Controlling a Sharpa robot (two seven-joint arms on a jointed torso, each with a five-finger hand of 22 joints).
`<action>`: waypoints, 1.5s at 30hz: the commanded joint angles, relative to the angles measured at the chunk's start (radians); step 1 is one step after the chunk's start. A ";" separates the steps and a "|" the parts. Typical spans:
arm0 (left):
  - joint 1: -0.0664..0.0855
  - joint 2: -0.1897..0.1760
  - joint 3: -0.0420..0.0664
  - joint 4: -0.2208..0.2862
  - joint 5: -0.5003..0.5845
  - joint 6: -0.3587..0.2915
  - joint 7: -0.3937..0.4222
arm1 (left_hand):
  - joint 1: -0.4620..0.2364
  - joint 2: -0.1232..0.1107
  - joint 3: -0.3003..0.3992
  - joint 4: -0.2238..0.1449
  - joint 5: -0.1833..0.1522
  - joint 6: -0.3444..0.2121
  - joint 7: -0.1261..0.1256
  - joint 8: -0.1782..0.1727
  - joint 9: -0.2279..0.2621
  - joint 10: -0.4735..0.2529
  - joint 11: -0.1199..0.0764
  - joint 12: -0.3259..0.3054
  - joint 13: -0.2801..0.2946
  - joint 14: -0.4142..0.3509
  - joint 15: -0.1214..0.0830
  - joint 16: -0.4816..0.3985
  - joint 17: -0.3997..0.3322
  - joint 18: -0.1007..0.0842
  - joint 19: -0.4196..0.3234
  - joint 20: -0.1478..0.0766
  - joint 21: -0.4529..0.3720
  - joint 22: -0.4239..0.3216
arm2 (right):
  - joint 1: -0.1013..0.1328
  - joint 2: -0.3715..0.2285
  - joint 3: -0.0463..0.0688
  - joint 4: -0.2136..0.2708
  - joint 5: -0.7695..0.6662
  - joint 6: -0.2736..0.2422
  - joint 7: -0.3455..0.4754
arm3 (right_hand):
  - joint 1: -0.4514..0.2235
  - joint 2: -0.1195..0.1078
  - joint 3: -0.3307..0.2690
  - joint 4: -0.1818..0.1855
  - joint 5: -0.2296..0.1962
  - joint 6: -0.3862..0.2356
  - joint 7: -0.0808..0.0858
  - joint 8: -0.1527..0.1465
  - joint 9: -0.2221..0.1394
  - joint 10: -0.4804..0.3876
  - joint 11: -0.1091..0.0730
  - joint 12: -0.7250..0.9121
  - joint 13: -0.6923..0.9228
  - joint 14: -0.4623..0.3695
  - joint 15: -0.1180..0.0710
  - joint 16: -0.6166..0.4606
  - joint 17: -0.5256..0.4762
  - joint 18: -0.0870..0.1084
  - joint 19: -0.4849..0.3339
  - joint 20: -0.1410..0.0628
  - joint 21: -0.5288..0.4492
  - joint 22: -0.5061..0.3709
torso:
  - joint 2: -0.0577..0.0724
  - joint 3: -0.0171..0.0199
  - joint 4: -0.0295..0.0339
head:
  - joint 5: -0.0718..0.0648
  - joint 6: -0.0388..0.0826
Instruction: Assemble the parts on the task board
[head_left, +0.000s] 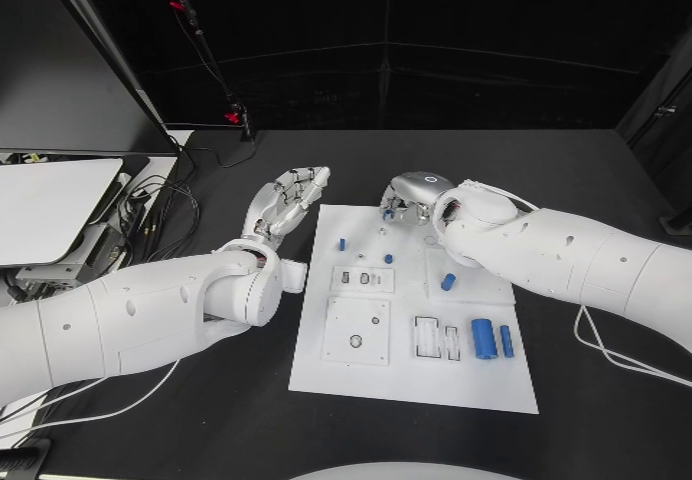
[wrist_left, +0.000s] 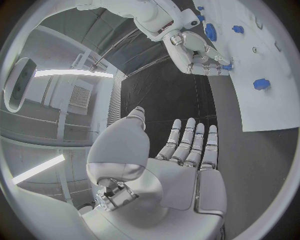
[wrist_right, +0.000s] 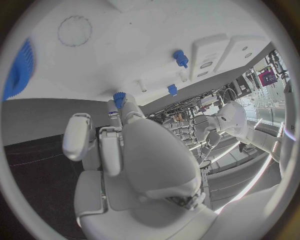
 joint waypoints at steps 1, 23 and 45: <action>0.002 -0.001 0.001 0.000 -0.008 0.002 0.298 | 0.000 0.006 0.003 -0.001 0.004 0.009 0.133 0.005 -0.001 -0.001 0.005 0.005 -0.001 0.000 0.008 0.006 -0.001 0.003 0.000 0.006 0.005 0.001 | -0.001 0.001 -0.001 0.001 0.002 0.026 -0.010 | -0.006 -0.019 0.001 0.009 0.003 -0.023 -0.004 -0.018 -0.001 -0.022 0.006 0.000 -0.001 0.073 0.012 -0.006 0.073 -0.006 0.002 0.009 -0.003 -0.003 | 0.000 0.0004 0.0005 | 0.000 0.000; 0.002 -0.002 0.001 -0.002 -0.008 0.005 0.292 | 0.003 0.010 0.002 -0.001 0.005 0.009 0.134 0.006 -0.003 -0.002 0.006 0.005 -0.001 -0.001 0.010 0.007 -0.001 0.003 -0.001 0.007 0.006 0.001 | 0.001 -0.089 -0.001 0.093 0.292 -0.309 0.118 | -0.237 -0.149 -0.017 0.047 0.002 -0.400 -0.048 -0.096 -0.007 -0.209 0.042 0.046 0.012 0.036 0.039 -0.060 -0.086 0.038 -0.099 0.048 -0.137 -0.205 | -0.002 -0.0011 -0.0001 | -0.014 0.018; 0.002 0.002 0.001 -0.008 -0.007 0.002 0.289 | 0.011 0.016 -0.001 -0.001 0.010 0.011 0.137 0.009 -0.006 0.001 0.010 0.010 -0.001 0.001 0.014 0.010 -0.001 0.001 -0.001 0.010 0.010 0.003 | 0.048 -0.429 -0.003 0.337 0.625 -0.124 0.290 | -0.409 -0.103 -0.109 0.041 0.138 -0.618 -0.136 -0.095 -0.014 0.338 -0.009 1.507 1.481 0.106 0.032 0.040 0.263 0.015 -0.255 0.024 -0.157 -0.085 | -0.009 -0.0044 -0.0096 | -0.096 0.048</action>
